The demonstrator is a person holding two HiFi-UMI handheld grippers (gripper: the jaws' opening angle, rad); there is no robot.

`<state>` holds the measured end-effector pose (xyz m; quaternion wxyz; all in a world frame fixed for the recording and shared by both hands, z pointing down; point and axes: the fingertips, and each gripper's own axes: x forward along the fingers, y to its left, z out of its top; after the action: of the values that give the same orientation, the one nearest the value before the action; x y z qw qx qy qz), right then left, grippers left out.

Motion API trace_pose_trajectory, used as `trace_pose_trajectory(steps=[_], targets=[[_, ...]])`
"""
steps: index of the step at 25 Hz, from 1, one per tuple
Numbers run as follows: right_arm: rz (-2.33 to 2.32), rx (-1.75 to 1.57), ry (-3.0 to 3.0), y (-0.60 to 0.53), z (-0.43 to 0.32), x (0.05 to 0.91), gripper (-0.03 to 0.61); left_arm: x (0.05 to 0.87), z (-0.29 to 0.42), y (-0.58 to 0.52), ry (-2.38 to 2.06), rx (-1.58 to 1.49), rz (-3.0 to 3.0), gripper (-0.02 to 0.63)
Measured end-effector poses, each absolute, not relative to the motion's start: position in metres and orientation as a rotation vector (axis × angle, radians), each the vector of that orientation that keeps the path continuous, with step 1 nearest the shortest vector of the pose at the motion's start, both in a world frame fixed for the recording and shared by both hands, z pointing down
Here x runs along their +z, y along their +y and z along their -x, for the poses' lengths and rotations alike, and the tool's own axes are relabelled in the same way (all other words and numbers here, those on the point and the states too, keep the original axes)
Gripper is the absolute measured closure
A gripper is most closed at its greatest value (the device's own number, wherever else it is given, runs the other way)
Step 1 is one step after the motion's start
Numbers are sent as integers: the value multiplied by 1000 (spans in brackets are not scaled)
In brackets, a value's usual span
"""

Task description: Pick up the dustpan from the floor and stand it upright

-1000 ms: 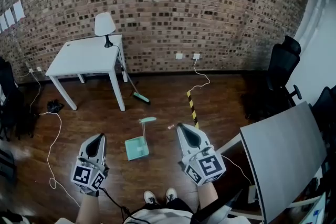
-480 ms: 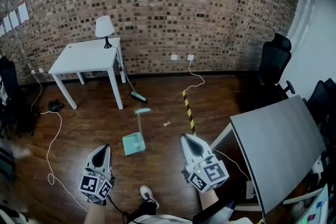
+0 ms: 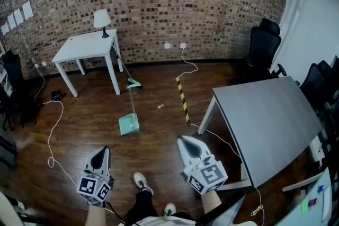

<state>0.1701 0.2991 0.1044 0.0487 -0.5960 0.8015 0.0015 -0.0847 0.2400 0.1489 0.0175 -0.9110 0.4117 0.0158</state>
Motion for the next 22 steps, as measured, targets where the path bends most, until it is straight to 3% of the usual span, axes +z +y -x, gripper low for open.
trace_pose_trajectory(steps=[9,22], targets=[[1799,67,2412,361,-155,68,600,107,83,301,1223,87,2790,617],[1783,193,2418,355,-130,47,600,79,67,308,1094,124,2763,615]])
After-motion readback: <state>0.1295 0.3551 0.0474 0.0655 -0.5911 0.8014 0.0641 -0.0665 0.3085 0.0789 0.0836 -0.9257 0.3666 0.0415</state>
